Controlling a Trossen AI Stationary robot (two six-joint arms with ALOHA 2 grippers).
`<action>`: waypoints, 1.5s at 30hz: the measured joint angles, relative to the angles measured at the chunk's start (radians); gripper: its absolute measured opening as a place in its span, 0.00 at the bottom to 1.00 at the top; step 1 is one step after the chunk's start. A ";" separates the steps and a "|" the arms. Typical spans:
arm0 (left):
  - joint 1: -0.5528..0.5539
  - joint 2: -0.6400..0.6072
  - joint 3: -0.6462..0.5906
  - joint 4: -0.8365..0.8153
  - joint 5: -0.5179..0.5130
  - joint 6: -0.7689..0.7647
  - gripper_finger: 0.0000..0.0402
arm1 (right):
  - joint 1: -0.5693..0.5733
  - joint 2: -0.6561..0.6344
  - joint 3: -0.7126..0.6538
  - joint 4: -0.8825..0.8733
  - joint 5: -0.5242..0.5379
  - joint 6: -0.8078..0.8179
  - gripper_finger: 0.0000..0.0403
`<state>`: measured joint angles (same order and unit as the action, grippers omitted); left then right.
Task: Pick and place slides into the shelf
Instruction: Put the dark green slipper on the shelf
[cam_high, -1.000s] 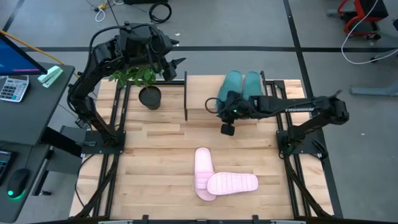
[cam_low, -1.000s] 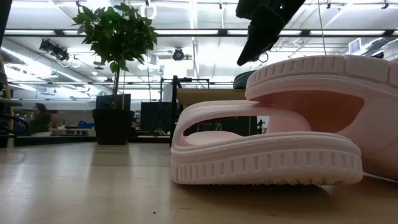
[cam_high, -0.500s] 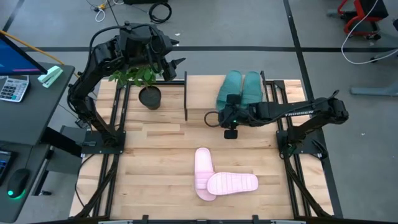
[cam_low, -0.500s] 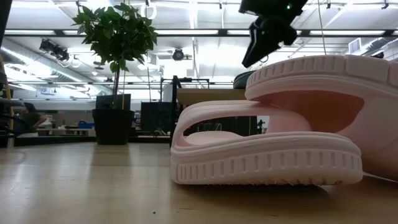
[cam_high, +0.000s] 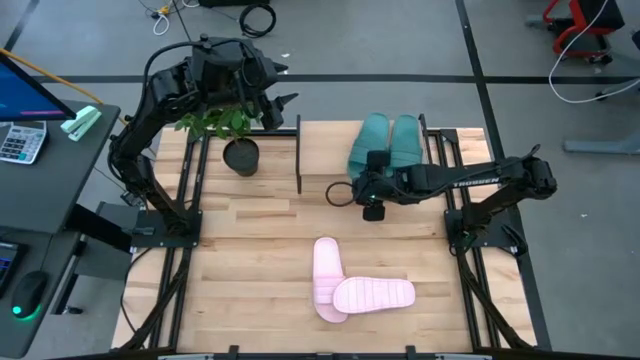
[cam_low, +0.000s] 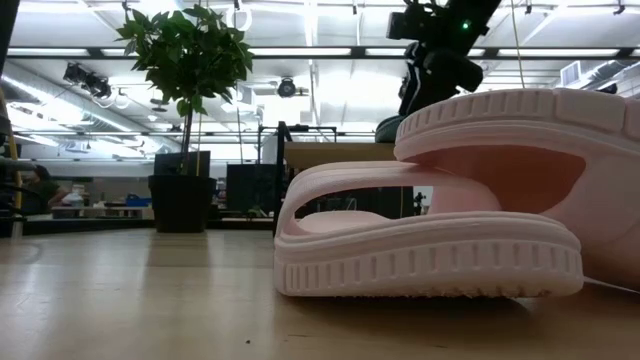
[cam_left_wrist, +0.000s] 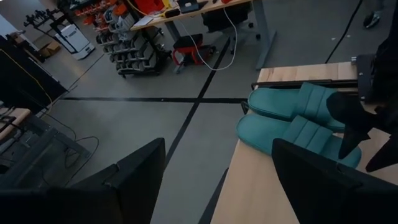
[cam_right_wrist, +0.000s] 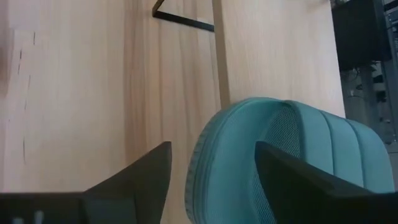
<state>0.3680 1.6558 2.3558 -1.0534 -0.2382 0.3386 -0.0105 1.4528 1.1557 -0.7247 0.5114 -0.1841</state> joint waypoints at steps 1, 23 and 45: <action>0.000 0.000 0.000 0.000 0.000 0.007 0.74 | 0.000 0.000 0.000 -0.006 0.000 0.000 0.58; 0.000 0.000 0.000 0.000 0.000 0.014 0.74 | 0.000 0.000 0.000 -0.126 -0.013 0.061 0.26; 0.000 0.000 0.000 0.000 0.000 0.016 0.74 | 0.000 -0.078 0.001 -0.251 -0.046 0.061 0.14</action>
<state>0.3681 1.6558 2.3560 -1.0538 -0.2386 0.3549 -0.0105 1.3750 1.1564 -0.9755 0.4649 -0.1234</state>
